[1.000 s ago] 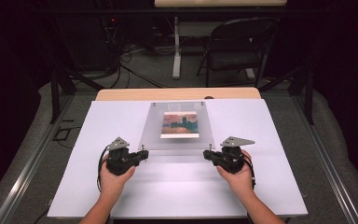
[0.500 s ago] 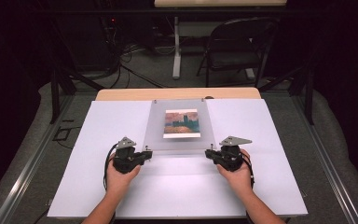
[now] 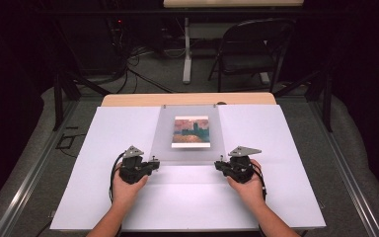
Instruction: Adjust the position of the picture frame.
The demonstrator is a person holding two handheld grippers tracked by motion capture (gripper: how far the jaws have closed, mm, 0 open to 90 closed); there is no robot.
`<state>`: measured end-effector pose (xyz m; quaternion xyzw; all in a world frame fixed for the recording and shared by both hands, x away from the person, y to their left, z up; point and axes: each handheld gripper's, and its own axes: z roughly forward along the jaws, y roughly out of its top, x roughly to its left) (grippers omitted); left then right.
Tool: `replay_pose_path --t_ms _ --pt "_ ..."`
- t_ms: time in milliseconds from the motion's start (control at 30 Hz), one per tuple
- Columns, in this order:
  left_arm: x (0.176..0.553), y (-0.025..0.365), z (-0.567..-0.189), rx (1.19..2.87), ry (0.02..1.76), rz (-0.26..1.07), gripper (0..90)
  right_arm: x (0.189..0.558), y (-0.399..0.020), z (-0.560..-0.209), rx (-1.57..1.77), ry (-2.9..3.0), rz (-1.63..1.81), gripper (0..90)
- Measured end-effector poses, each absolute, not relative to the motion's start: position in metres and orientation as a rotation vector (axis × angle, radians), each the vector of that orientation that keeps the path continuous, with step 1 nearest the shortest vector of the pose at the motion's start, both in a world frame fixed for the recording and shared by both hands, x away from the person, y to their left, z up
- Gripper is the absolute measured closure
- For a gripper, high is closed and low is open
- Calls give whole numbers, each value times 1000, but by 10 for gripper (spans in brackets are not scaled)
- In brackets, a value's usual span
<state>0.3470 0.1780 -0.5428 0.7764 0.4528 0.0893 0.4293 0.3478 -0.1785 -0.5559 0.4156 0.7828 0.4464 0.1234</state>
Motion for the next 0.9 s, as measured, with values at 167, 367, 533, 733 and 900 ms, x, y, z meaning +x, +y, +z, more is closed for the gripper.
replay_pose_path --t_ms 167,367,533,733,900 --pt "347 176 -546 1948 1131 219 847 348 -179 -558 1216 2294 1285 852" --pt "347 175 -548 1957 1131 209 847 348 -180 -560 1222 2298 1278 852" --pt "346 173 -549 1969 1123 205 846 348 -183 -561 1227 2304 1271 850" --pt "346 172 -553 1976 1132 191 841 349 -184 -566 1244 2325 1257 842" --pt "346 172 -554 1965 1133 186 839 349 -187 -567 1272 2317 1299 835"
